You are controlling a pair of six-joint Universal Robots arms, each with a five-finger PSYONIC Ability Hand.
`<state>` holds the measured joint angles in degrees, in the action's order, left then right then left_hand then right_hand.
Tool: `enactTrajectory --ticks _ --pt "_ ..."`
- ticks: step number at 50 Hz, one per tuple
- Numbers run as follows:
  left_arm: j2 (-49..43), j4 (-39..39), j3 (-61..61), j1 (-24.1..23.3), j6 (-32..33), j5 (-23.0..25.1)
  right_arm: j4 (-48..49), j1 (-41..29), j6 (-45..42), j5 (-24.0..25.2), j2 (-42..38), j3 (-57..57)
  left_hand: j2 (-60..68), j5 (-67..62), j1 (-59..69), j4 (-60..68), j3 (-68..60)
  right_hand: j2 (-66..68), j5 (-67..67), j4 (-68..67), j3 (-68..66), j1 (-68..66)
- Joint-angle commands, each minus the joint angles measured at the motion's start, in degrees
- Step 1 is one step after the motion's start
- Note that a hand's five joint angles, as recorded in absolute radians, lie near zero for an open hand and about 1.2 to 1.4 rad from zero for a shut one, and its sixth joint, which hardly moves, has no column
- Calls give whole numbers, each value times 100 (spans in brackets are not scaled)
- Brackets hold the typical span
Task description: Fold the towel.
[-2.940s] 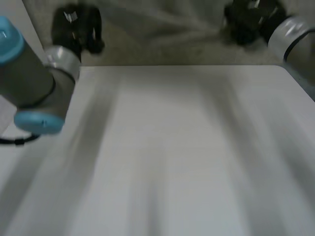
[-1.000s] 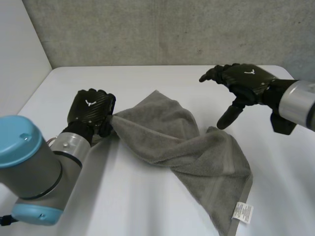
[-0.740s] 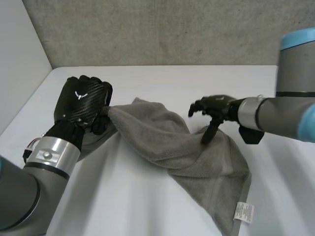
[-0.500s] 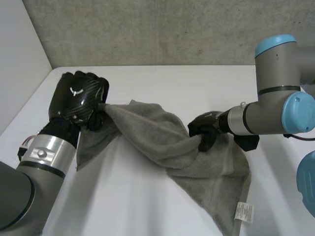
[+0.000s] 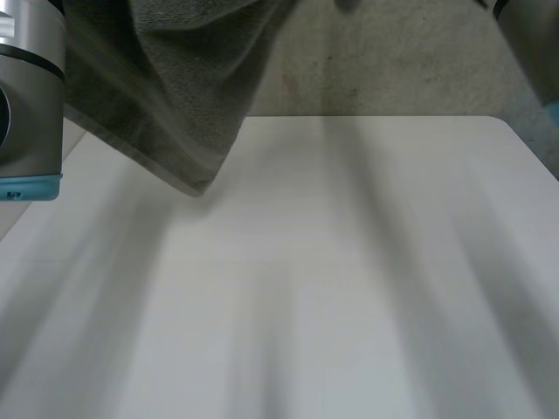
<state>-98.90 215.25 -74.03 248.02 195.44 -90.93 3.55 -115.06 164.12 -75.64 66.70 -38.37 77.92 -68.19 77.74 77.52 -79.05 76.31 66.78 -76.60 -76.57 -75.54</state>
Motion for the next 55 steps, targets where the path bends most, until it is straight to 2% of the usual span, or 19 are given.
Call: enactTrajectory --ticks 1,3,6,8,9,11,18,19,20,22,23,24,29,36,41,43,51,55 --pt "-103 -44 -709 115 46 76 -953 -34 -1418 32 -61 -1058 208 -181 226 248 -95 369 322 -340 -343 -446" --pt "-138 -9 -1513 220 64 364 -1154 -34 -2135 32 -87 -1906 208 -181 226 248 -95 369 322 -340 -343 -446" --pt "-191 17 -1948 273 64 603 -1137 -7 -2438 15 -105 -2403 208 -181 226 248 -95 369 322 -340 -343 -446" --pt "-357 52 -2770 352 116 1154 -936 -16 -2823 -3 -236 -3278 208 -181 226 248 -95 369 322 -340 -343 -446" --pt "-358 52 -2774 352 117 1157 -935 -16 -2824 -3 -237 -3282 208 -181 226 248 -95 369 322 -340 -343 -446" --pt "-515 131 -3466 396 248 1507 -612 1 -2947 -55 -534 -3947 208 -181 226 248 -95 369 322 -340 -343 -446" --pt "-657 202 -4355 396 783 1614 -329 28 -2965 -161 -589 -4652 208 -181 226 248 -95 209 161 -179 -183 -286" --pt "-631 202 -4470 396 863 1614 -337 36 -2904 -196 -527 -4705 208 -181 226 248 -95 -1375 -1422 1405 1401 1298" --pt "-630 202 -4471 396 864 1614 -337 37 -2903 -196 -527 -4706 208 -181 226 248 -95 -1391 -1438 1421 1417 1314" --pt "-595 193 -4532 388 917 1596 -364 37 -2895 -240 -169 -4811 208 -181 226 248 -95 -5678 -5725 5707 5704 5601" --pt "-517 193 -4593 396 934 1587 -364 37 -2895 -240 -167 -4811 208 -181 226 248 -95 -5697 -5744 5727 5723 5620" --pt "-342 184 -4637 422 925 1579 -390 19 -2886 -240 112 -4872 208 -181 226 248 -95 -6631 -6678 6660 6657 6554" --pt "37 193 -4778 554 890 1614 -635 19 -2624 -240 597 -4882 208 -181 226 248 -95 -6631 -6678 6660 6657 6554" --pt "222 211 -4831 581 881 1605 -1480 107 -1822 -135 581 -4433 208 -181 226 248 -95 -6631 -6678 6660 6657 6554" --pt "292 211 -4901 572 881 1605 -2016 327 -1392 -12 18 -3879 208 -181 226 248 -95 -6631 -6678 6660 6657 6554" --pt "371 228 -4963 572 881 1614 -2252 405 -1295 6 -454 -3320 208 -181 226 248 -95 -6573 -6620 6603 6599 6496" --pt "415 412 -5103 572 873 1605 -2657 537 -1338 24 -1527 -2360 208 -181 226 248 -95 -5833 -5880 5863 5859 5756" --pt "407 439 -5112 581 873 1605 -2798 564 -1427 -21 -1766 -2280 208 -181 226 248 -95 -5781 -5829 5811 5807 5704"
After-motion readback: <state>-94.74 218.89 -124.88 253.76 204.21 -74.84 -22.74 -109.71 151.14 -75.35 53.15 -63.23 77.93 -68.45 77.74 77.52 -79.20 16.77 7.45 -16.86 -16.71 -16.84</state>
